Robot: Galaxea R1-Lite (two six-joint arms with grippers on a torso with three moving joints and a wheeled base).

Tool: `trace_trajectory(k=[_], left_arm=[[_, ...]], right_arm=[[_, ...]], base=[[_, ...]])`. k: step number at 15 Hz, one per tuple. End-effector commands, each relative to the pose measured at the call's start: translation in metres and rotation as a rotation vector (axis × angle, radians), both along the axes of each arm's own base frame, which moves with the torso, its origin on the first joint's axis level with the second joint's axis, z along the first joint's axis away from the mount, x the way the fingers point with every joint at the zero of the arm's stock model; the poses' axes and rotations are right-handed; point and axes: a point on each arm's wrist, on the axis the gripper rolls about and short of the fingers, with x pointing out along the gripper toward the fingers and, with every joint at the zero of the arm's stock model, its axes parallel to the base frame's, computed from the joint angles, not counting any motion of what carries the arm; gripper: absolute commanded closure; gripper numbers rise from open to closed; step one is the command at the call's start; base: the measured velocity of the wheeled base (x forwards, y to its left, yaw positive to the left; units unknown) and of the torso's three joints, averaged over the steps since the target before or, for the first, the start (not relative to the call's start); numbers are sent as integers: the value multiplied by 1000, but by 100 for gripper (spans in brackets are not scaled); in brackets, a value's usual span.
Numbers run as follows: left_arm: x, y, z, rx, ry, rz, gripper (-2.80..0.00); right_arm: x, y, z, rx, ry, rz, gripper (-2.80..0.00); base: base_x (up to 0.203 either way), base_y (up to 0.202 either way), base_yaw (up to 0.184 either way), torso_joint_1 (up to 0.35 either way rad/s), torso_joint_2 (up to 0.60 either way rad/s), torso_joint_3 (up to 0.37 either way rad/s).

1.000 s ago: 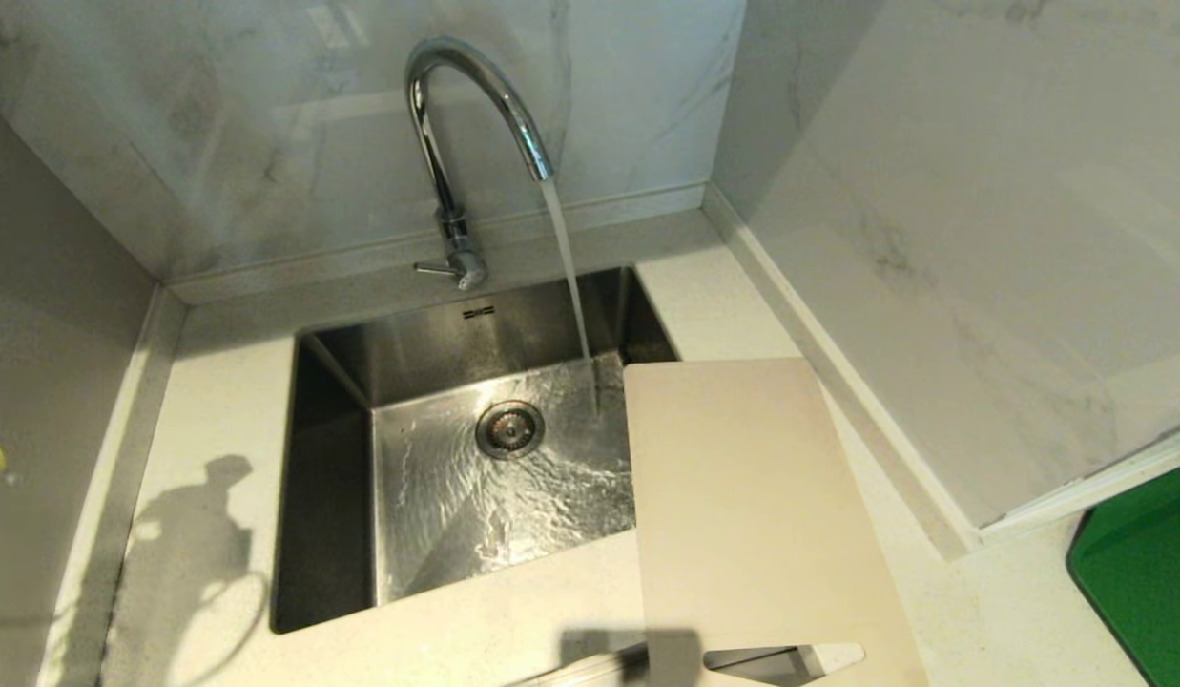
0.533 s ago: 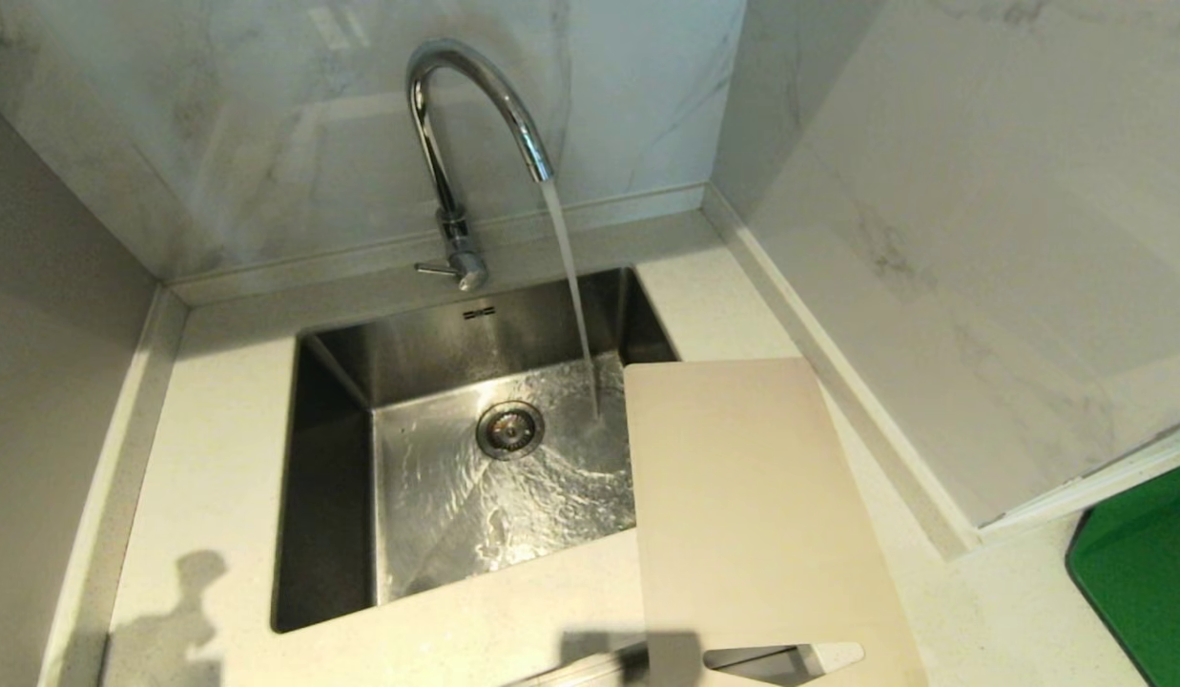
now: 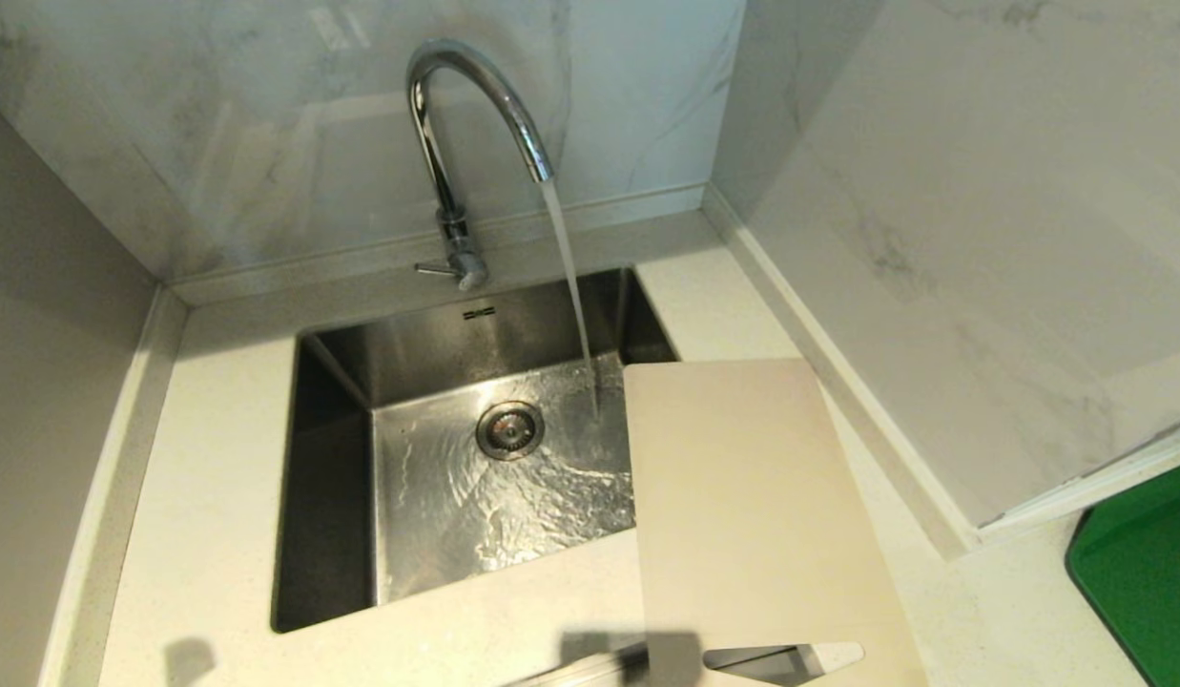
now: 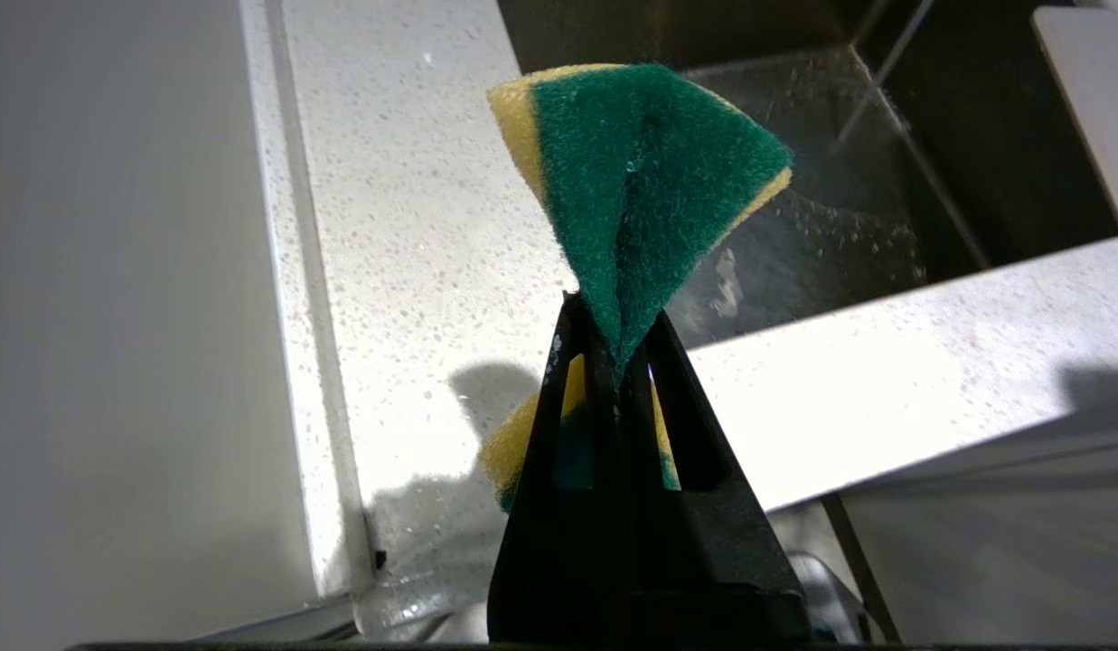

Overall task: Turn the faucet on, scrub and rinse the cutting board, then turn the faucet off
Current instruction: Pick up the cutting board

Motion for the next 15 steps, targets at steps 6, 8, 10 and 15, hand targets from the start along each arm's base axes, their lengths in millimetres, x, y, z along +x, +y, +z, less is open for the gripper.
trace_trajectory(k=[6, 8, 10, 15], left_arm=[[-15, 0, -21, 96, -52, -31, 0], [-21, 0, -27, 107, -80, -27, 0], [-25, 1, -34, 125, -63, 14, 0], [-25, 2, -35, 85, -56, 27, 0]], right_arm=[[0, 0, 0, 0, 1, 1, 0], [0, 0, 0, 0, 0, 1, 0], [0, 0, 0, 0, 0, 1, 0], [0, 0, 0, 0, -1, 1, 0]], base=[[0, 0, 0, 0, 0, 0], [0, 0, 0, 0, 0, 0], [0, 0, 0, 0, 0, 0], [0, 0, 0, 0, 0, 0]])
